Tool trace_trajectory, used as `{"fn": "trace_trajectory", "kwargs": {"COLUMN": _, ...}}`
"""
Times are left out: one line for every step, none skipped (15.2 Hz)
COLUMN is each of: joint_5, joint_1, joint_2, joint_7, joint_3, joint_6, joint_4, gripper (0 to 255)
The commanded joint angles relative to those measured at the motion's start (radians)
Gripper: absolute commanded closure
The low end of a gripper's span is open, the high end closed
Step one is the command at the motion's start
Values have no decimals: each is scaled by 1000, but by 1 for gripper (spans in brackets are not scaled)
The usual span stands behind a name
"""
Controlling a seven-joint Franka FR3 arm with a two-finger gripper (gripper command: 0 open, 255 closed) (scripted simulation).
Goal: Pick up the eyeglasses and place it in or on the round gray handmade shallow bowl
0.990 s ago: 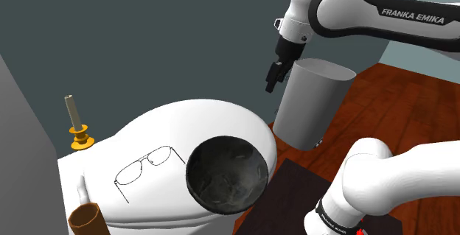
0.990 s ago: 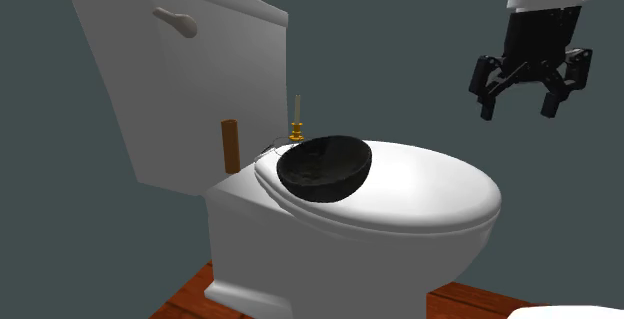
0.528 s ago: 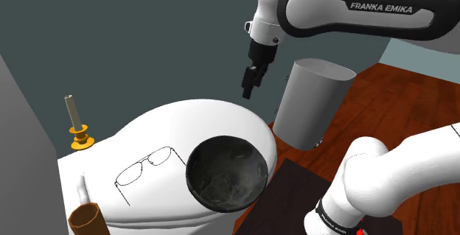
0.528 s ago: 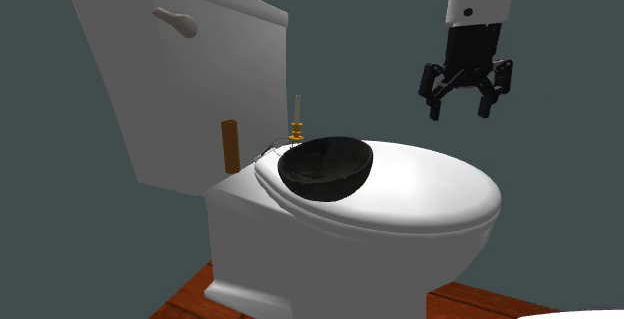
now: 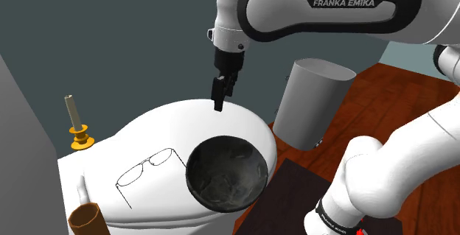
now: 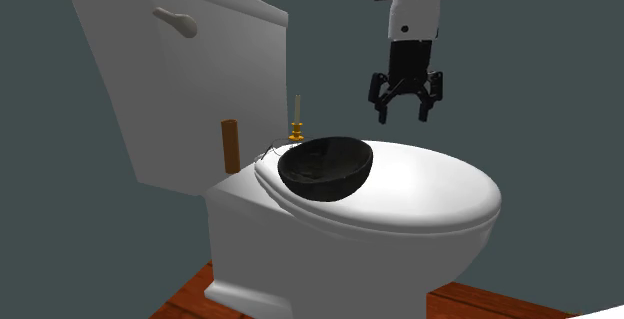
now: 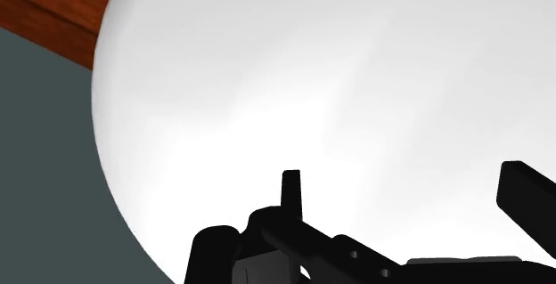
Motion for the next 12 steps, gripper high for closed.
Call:
{"fn": "trace_trajectory", "kwargs": {"joint_5": 9, "joint_1": 18, "joint_2": 64, "joint_7": 3, "joint_3": 25, "joint_6": -7, "joint_4": 57, "gripper": 0}}
{"fn": "trace_trajectory", "kwargs": {"joint_5": 13, "joint_1": 27, "joint_2": 93, "joint_7": 5, "joint_3": 37, "joint_6": -9, "joint_4": 81, "gripper": 0}}
{"fn": "trace_trajectory", "kwargs": {"joint_5": 16, "joint_1": 35, "joint_2": 122, "joint_7": 7, "joint_3": 49, "joint_6": -11, "joint_4": 105, "gripper": 0}}
{"fn": "trace_trajectory", "kwargs": {"joint_5": 18, "joint_1": 44, "joint_2": 152, "joint_7": 10, "joint_3": 61, "joint_6": -14, "joint_4": 130, "gripper": 0}}
{"fn": "trace_trajectory", "kwargs": {"joint_5": 20, "joint_1": 53, "joint_2": 181, "joint_7": 12, "joint_3": 74, "joint_6": -17, "joint_4": 156, "gripper": 0}}
{"fn": "trace_trajectory", "kwargs": {"joint_5": 21, "joint_1": 61, "joint_2": 211, "joint_7": 15, "joint_3": 86, "joint_6": -21, "joint_4": 183, "gripper": 0}}
{"fn": "trace_trajectory", "kwargs": {"joint_5": 21, "joint_1": 70, "joint_2": 241, "joint_7": 18, "joint_3": 98, "joint_6": -25, "joint_4": 210, "gripper": 0}}
{"fn": "trace_trajectory", "kwargs": {"joint_5": 21, "joint_1": 80, "joint_2": 271, "joint_7": 21, "joint_3": 110, "joint_6": -30, "joint_4": 237, "gripper": 0}}
{"fn": "trace_trajectory", "kwargs": {"joint_5": 20, "joint_1": 89, "joint_2": 301, "joint_7": 24, "joint_3": 122, "joint_6": -35, "joint_4": 266, "gripper": 0}}
{"fn": "trace_trajectory", "kwargs": {"joint_5": 19, "joint_1": 99, "joint_2": 332, "joint_7": 28, "joint_3": 134, "joint_6": -41, "joint_4": 295, "gripper": 0}}
{"fn": "trace_trajectory", "kwargs": {"joint_5": 17, "joint_1": 109, "joint_2": 362, "joint_7": 31, "joint_3": 146, "joint_6": -47, "joint_4": 326, "gripper": 0}}
{"fn": "trace_trajectory", "kwargs": {"joint_5": 14, "joint_1": 119, "joint_2": 394, "joint_7": 35, "joint_3": 158, "joint_6": -54, "joint_4": 357, "gripper": 0}}
